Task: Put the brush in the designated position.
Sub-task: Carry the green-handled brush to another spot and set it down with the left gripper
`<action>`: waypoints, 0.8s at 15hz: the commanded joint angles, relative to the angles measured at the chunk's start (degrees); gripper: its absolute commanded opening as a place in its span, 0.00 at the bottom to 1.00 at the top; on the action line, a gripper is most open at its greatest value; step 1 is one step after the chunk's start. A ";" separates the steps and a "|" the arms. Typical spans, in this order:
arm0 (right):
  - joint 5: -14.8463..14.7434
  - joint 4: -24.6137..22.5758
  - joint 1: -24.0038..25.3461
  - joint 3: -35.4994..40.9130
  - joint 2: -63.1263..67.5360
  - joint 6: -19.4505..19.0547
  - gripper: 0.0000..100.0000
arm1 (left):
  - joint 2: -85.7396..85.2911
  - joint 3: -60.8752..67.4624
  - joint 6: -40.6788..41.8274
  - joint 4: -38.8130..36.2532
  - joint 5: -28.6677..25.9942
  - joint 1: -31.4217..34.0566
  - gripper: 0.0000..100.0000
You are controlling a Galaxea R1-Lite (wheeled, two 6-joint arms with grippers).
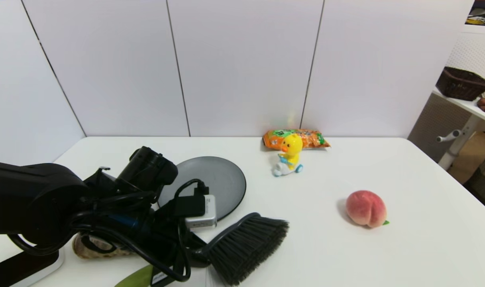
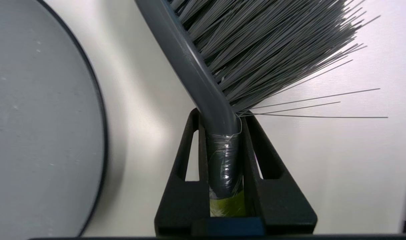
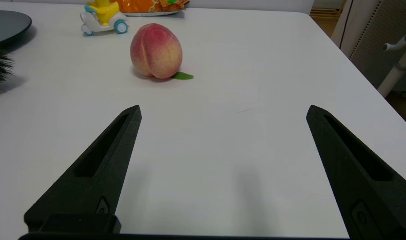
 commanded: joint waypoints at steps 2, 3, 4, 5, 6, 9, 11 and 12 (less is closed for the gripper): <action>0.04 0.02 -0.02 0.09 0.07 -0.03 1.00 | 4.92 0.31 4.87 -1.29 -0.39 3.64 0.00; 0.04 0.02 -0.02 0.09 0.07 -0.03 1.00 | 5.10 0.31 4.96 -1.29 -0.39 4.08 0.00; 0.04 0.02 -0.02 0.09 0.07 -0.03 1.00 | 5.36 0.23 5.22 -1.38 -0.39 4.26 0.00; 0.04 0.02 -0.02 0.09 0.07 -0.03 1.00 | 5.80 -0.48 5.93 -1.47 -0.39 4.70 0.00; 0.04 0.02 -0.02 0.09 0.07 -0.03 1.00 | 6.15 -0.83 6.89 -1.38 -0.39 5.05 0.00; 0.04 0.02 -0.02 0.09 0.07 -0.03 1.00 | 6.24 -1.44 7.33 -1.47 -0.39 5.31 1.00; 0.04 0.02 -0.02 0.09 0.07 -0.03 1.00 | 5.63 -1.71 7.33 -1.12 -0.39 5.31 1.00; 0.04 0.02 -0.02 0.09 0.07 -0.03 1.00 | 4.84 -1.71 6.98 -1.03 -0.39 5.23 1.00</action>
